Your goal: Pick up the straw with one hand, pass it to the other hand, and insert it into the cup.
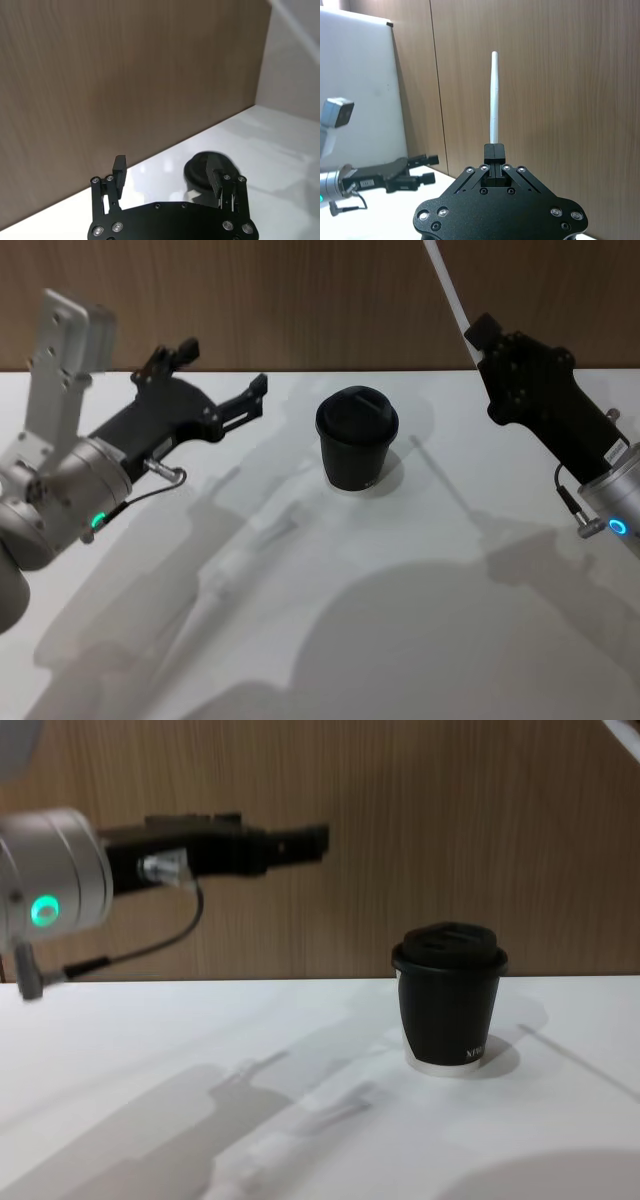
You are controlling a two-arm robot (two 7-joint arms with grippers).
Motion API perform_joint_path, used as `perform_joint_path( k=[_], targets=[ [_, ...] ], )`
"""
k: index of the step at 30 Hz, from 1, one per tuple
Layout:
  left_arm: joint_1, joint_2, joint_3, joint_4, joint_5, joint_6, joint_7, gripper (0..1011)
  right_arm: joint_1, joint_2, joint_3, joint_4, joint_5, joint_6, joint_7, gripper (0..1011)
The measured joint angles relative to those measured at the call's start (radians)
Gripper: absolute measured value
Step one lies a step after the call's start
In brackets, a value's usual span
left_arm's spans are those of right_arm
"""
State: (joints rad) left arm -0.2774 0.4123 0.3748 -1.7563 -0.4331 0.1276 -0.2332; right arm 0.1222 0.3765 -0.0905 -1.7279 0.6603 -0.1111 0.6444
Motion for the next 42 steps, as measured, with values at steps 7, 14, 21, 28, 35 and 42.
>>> perform_joint_path(
  k=[7, 14, 21, 28, 35, 42],
  targets=[
    [-0.026, -0.013, -0.032, -0.028, -0.112, 0.049, -0.063, 1000, 0.001, 0.001, -0.001, 0.0, 0.002, 0.001, 0.001, 0],
    [-0.055, -0.039, -0.053, -0.038, -0.223, 0.098, -0.114, 1000, 0.001, 0.001, -0.001, 0.0, 0.002, 0.001, 0.001, 0],
    [-0.092, -0.077, -0.058, -0.03, -0.336, 0.153, -0.163, 1000, 0.001, 0.001, -0.001, 0.0, 0.003, 0.001, 0.002, 0],
    [-0.129, -0.118, -0.045, -0.001, -0.421, 0.203, -0.194, 1000, 0.001, 0.001, -0.001, 0.0, 0.003, 0.001, 0.002, 0],
    [-0.164, -0.152, -0.021, 0.047, -0.467, 0.232, -0.213, 1000, 0.001, 0.001, -0.001, 0.0, 0.003, 0.001, 0.002, 0],
    [-0.199, -0.182, 0.007, 0.099, -0.492, 0.242, -0.235, 1000, 0.001, 0.001, -0.001, 0.0, 0.003, 0.001, 0.002, 0]
  ],
)
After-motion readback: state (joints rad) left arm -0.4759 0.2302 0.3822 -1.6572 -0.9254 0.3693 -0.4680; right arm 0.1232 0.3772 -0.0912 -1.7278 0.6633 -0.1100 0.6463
